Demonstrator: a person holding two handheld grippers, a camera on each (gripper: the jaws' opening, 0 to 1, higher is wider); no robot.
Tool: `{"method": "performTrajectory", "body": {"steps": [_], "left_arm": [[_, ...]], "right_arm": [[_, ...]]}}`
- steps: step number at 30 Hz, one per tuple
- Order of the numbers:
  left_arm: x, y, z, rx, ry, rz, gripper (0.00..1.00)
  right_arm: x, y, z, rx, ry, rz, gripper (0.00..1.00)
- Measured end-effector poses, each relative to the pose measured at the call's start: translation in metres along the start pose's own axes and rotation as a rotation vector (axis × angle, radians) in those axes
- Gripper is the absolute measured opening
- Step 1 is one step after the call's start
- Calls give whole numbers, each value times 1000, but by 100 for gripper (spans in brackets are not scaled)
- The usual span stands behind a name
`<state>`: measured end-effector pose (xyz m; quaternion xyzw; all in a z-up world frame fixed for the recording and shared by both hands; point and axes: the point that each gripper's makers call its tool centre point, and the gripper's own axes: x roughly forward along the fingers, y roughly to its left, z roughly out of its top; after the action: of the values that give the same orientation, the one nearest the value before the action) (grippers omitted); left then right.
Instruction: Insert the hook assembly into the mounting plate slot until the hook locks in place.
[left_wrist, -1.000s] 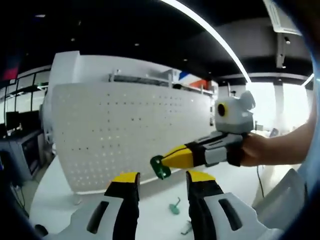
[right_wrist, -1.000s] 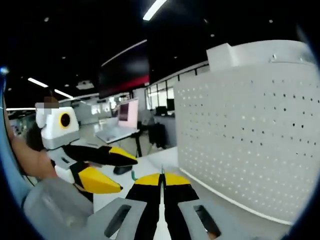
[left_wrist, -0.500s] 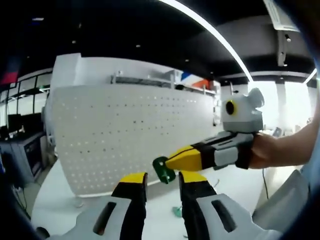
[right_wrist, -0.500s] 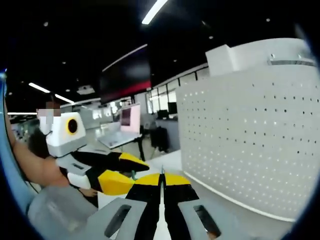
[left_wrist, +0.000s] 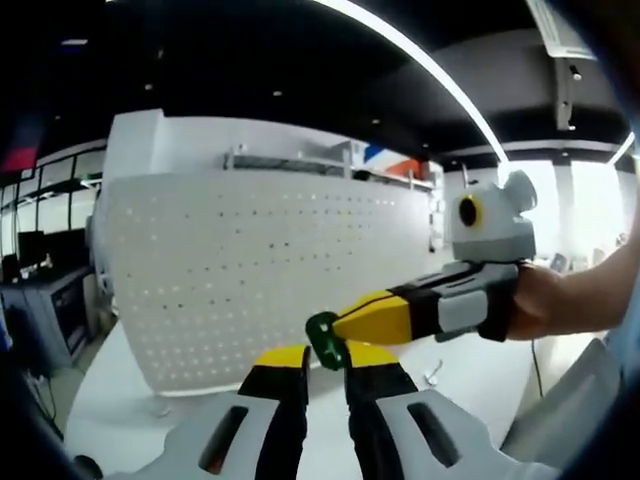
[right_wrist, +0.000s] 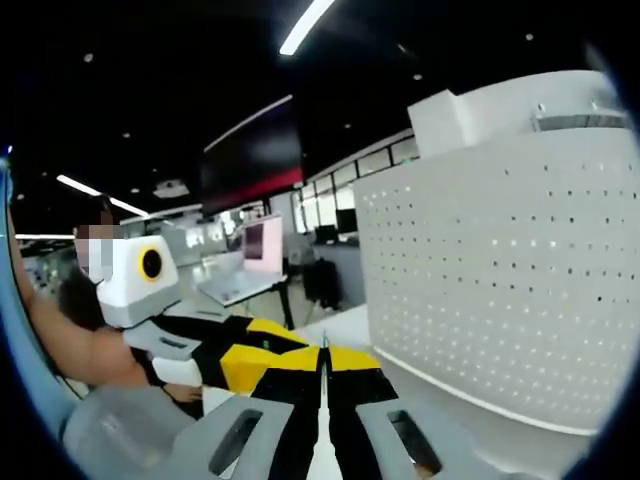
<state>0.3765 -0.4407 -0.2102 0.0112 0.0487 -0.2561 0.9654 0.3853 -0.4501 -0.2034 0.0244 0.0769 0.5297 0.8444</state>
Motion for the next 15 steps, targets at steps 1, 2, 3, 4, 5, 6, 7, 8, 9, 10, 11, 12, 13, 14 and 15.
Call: {"method": "performTrajectory", "body": {"steps": [1, 2, 3, 4, 5, 6, 7, 8, 9, 10, 11, 12, 13, 14, 15], "left_arm": [[0, 0, 0, -1, 0, 1, 12], [0, 0, -1, -2, 4, -1, 11], [0, 0, -1, -1, 4, -1, 11], [0, 0, -1, 2, 5, 0, 11], [0, 0, -1, 3, 4, 1, 11], [0, 0, -1, 3, 3, 2, 10], [0, 0, -1, 5, 3, 2, 10], [0, 0, -2, 7, 4, 1, 10], [0, 0, -2, 8, 6, -1, 9], [0, 0, -2, 9, 6, 0, 8], [0, 0, -2, 12, 6, 1, 8], [0, 0, -2, 13, 6, 2, 8], [1, 0, -2, 12, 6, 1, 7], [1, 0, -2, 12, 6, -1, 7], [1, -1, -2, 15, 8, -1, 6]], "right_arm": [[0, 1, 0, 3, 0, 0, 0], [0, 1, 0, 7, -2, 1, 0], [0, 1, 0, 11, -5, 0, 0], [0, 2, 0, 13, -5, 0, 0], [0, 2, -1, 14, -5, 1, 0], [0, 3, -1, 16, -4, 3, 0], [1, 3, -1, 17, -4, 4, 0], [1, 3, -1, 18, -4, 5, 0], [1, 4, -1, 18, -4, 5, 0], [2, 4, -1, 17, -4, 6, 0], [2, 4, -1, 18, -4, 7, 0], [2, 4, -1, 16, -4, 6, 0], [2, 4, -1, 17, -5, 7, 0], [2, 4, -1, 18, -5, 7, 0], [2, 4, -1, 19, -4, 8, 0]]}}
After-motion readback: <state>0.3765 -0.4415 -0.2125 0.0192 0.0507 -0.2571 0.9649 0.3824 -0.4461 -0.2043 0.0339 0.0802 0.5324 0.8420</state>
